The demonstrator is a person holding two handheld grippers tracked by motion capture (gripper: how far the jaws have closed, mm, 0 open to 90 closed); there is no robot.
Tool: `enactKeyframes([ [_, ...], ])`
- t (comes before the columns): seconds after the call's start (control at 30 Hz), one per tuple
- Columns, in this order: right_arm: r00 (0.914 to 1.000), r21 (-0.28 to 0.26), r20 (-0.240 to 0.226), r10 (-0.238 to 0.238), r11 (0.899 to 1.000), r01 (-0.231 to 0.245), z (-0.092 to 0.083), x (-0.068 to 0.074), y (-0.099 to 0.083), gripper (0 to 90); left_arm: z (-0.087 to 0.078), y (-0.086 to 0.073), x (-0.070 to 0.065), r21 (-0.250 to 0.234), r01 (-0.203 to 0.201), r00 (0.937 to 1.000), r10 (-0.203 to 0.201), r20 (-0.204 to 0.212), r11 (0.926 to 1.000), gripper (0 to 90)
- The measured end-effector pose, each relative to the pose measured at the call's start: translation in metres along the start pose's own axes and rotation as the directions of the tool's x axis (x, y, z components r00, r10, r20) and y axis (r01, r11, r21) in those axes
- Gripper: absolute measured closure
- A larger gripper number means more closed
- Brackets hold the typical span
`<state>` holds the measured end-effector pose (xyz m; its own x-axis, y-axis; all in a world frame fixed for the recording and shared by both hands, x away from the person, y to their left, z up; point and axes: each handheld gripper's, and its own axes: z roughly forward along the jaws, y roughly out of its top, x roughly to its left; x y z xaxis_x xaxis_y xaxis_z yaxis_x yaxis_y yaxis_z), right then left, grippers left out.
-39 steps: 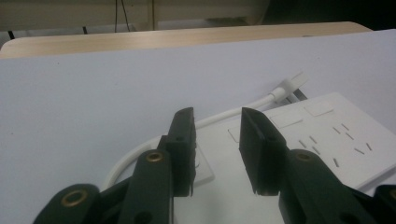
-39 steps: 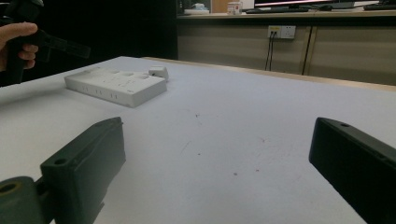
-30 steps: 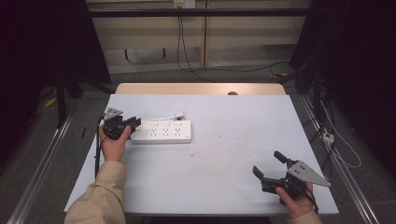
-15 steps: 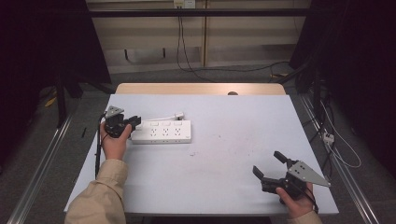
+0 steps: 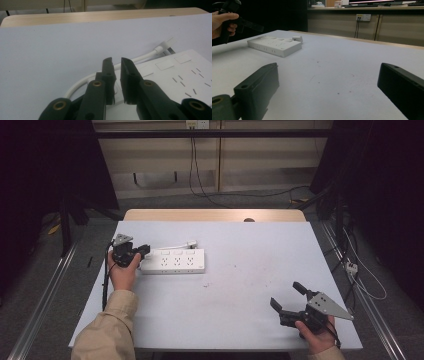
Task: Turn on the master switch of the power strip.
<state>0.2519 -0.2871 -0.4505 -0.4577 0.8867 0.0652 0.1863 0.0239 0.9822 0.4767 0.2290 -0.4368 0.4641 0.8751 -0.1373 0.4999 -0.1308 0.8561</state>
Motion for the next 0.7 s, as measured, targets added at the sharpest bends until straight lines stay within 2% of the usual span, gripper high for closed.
enactKeyframes([
  [0.4, 1.0000, 0.000, 0.002, -0.003, 1.000, 0.003, 0.0001, 0.0002, 0.0002, 3.2, 0.0036, -0.0030, 0.0046, 0.013, 0.008, 0.9999, -0.008, -0.014, 0.9999, 82.9],
  [0.47, 1.0000, -0.001, 0.002, -0.004, 1.000, 0.004, -0.0001, 0.0002, 0.0002, 3.2, 0.0034, -0.0028, 0.0045, 0.023, -0.008, 0.9996, 0.008, -0.027, 0.9997, 82.9],
  [0.7, 1.0000, 0.000, 0.001, -0.004, 1.000, 0.004, 0.0002, 0.0003, 0.0001, 3.2, 0.0048, -0.0043, 0.0056, 0.028, 0.003, 0.9996, -0.002, -0.030, 0.9996, 82.9],
])
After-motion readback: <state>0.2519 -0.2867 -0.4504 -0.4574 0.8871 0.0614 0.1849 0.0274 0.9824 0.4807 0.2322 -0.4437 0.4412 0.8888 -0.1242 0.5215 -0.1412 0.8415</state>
